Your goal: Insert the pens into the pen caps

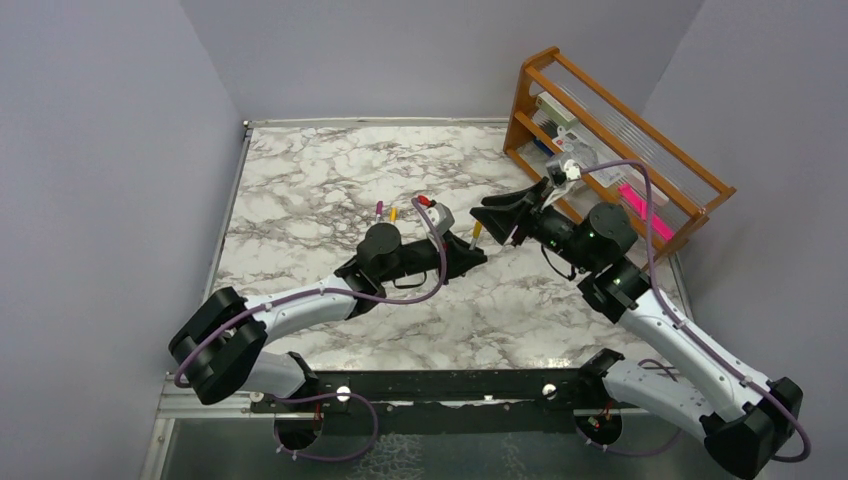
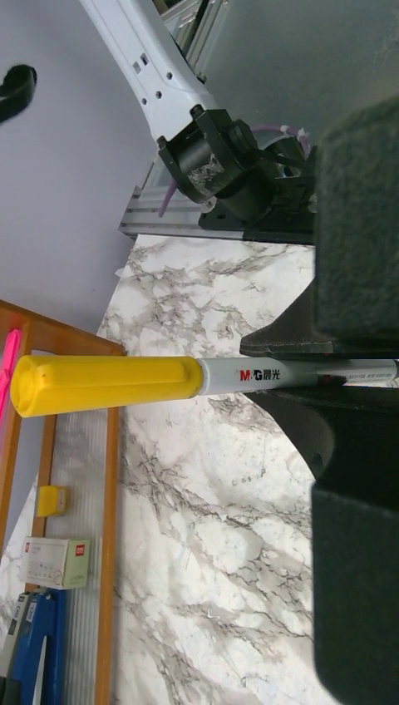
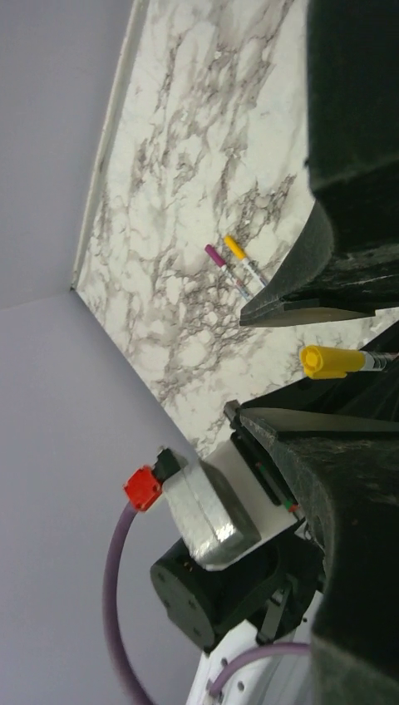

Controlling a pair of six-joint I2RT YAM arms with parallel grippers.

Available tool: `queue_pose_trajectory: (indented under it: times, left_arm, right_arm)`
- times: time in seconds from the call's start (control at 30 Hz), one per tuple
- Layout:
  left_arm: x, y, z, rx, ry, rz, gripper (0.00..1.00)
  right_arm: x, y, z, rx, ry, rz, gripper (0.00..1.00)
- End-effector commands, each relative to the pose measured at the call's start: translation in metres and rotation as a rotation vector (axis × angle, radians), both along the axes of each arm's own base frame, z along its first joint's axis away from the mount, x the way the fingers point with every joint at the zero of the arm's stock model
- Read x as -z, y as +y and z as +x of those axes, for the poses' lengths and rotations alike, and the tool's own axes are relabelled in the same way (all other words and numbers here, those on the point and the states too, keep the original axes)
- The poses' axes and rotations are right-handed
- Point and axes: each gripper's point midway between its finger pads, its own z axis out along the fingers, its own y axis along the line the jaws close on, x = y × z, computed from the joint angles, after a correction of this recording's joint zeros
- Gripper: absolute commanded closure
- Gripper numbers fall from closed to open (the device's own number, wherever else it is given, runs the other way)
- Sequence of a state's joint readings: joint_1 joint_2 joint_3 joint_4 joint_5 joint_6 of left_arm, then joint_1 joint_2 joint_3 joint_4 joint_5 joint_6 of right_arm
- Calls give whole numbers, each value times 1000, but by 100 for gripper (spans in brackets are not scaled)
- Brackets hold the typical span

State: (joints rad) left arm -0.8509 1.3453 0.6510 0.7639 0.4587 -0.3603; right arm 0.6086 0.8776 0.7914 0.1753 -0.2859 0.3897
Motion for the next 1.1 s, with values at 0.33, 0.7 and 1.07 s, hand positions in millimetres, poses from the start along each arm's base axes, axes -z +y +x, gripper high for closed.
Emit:
queue_pose_trajectory:
  times: [0.33,0.7,1.07]
  left_arm:
    - [-23,1,-2,20,-71,-4,100]
    - [-29,0,-3,21,-72,-16,100]
    - [-39,0,3,-9,-82,-34,100]
  right_arm:
    - [24,13,-1,-70,39,-72,67]
    - [40,16,1,-80,69,-93,73]
    - [52,12,1,-58,105,-102,99]
